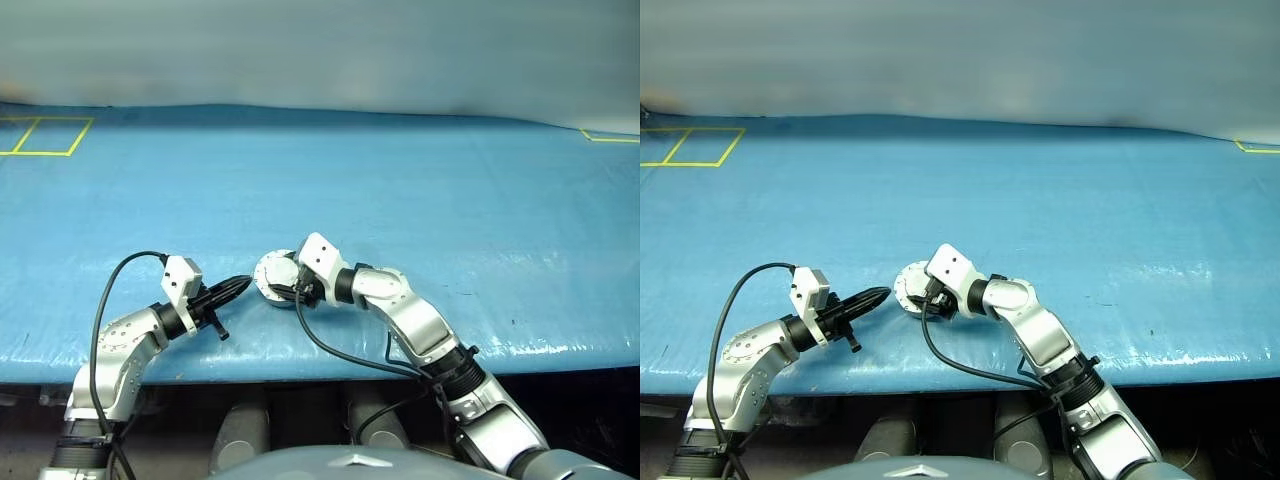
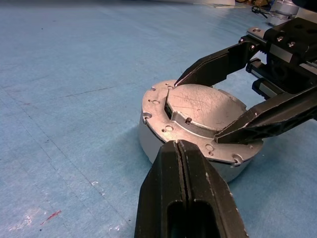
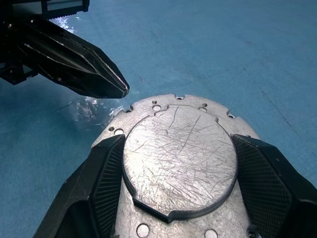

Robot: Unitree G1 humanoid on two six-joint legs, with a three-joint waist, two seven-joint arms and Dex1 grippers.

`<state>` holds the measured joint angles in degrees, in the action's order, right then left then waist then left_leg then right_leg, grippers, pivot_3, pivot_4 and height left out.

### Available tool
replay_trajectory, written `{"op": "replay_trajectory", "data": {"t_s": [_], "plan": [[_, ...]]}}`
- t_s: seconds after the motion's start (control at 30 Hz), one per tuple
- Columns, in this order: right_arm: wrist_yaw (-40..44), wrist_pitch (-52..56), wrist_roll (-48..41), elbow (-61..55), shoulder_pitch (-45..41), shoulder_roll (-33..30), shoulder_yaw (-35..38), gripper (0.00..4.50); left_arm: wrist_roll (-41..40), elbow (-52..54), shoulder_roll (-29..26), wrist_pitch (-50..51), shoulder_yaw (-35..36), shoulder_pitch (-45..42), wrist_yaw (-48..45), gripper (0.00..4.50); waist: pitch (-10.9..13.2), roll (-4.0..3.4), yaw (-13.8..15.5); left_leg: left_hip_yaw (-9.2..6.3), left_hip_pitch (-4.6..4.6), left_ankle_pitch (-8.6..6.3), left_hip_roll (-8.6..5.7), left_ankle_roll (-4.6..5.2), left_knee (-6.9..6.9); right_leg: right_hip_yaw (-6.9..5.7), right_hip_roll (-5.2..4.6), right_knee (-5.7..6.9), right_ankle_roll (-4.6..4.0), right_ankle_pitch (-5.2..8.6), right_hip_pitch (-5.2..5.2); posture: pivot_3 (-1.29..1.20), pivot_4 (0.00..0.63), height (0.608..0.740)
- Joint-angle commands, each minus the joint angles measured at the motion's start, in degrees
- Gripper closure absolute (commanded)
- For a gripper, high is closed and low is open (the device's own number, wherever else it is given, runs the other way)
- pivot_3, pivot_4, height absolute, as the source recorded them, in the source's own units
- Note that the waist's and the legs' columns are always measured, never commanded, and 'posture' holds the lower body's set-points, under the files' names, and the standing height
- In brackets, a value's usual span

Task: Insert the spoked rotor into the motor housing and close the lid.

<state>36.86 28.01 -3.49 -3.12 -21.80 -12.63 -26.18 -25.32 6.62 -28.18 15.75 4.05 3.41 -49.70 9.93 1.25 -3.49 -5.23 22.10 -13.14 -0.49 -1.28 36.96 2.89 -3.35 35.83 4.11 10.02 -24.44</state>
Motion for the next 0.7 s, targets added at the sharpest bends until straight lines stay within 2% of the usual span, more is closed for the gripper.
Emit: {"op": "replay_trajectory", "data": {"t_s": [0.03,0.4,0.7], "plan": [[-1.8,3.8,3.1,3.4,1.4,-1.5,-1.0,1.4,-0.8,1.3,0.1,-0.4,0.8,-0.2,0.1,4.5,0.0,0.0,0.0,0.01,-0.01,0.0,0.0,0.0,0.0,0.0,-0.01,0.0,0.0,0.0,0.0,0.0,0.15,0.74],[-2.8,5.2,0.9,2.5,0.7,-0.2,1.5,1.4,-0.8,1.2,0.2,-0.3,0.6,-0.3,0.2,4.5,0.0,0.0,0.0,0.06,-0.13,-0.02,0.03,-0.04,0.0,-0.01,-0.08,-0.04,-0.01,0.02,-0.06,0.0,0.15,0.74],[-3.4,4.7,3.2,4.4,-0.1,-1.5,0.3,1.4,-0.9,1.5,0.4,-0.4,0.7,0.3,0.6,4.5,0.0,-0.01,0.0,0.08,-0.12,-0.03,0.04,-0.05,-0.01,-0.02,-0.09,-0.04,-0.01,0.02,-0.1,0.0,0.15,0.74]]}}
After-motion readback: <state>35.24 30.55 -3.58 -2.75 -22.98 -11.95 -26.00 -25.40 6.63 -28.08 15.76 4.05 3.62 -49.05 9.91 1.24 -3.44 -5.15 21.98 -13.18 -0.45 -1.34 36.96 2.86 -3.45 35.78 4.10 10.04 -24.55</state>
